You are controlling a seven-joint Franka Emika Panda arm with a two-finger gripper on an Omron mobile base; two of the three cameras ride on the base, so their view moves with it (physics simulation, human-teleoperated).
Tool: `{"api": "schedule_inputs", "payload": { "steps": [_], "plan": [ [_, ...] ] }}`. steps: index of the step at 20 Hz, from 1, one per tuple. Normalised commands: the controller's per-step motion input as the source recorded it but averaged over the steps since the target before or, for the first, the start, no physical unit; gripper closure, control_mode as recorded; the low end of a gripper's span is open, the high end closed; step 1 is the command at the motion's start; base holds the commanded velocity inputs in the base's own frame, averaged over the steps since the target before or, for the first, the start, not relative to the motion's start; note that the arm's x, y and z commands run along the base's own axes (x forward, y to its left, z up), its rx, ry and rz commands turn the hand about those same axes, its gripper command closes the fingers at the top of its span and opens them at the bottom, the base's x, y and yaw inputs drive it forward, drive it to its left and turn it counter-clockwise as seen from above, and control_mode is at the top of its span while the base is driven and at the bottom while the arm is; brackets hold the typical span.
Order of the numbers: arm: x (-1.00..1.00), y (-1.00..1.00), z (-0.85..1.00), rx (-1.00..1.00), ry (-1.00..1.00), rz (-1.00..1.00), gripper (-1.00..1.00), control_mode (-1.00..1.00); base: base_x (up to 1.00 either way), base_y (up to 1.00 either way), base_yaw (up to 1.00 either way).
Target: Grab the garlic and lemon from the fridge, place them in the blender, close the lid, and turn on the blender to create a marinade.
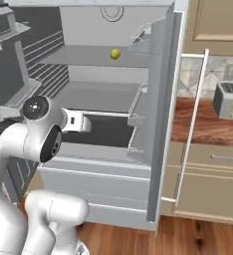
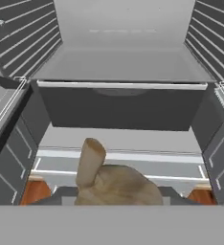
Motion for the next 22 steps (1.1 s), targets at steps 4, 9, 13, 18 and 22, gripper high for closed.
{"api": "schedule_inputs", "payload": {
  "steps": [4,9,13,18,22],
  "plan": [
    [0.0,0.0,0.0,0.0,0.0,0.0,1.0,1.0,-0.37,0.06,-0.37],
    [0.0,0.0,0.0,0.0,0.0,0.0,1.0,1.0,-0.14,0.28,-0.58],
    [0.0,0.0,0.0,0.0,0.0,0.0,1.0,1.0,-0.28,0.37,-0.73],
    [0.0,0.0,0.0,0.0,0.0,0.0,1.0,1.0,-0.48,0.2,-0.87],
    [0.0,0.0,0.0,0.0,0.0,0.0,1.0,1.0,-0.54,0.18,-0.89]
  ]
}}
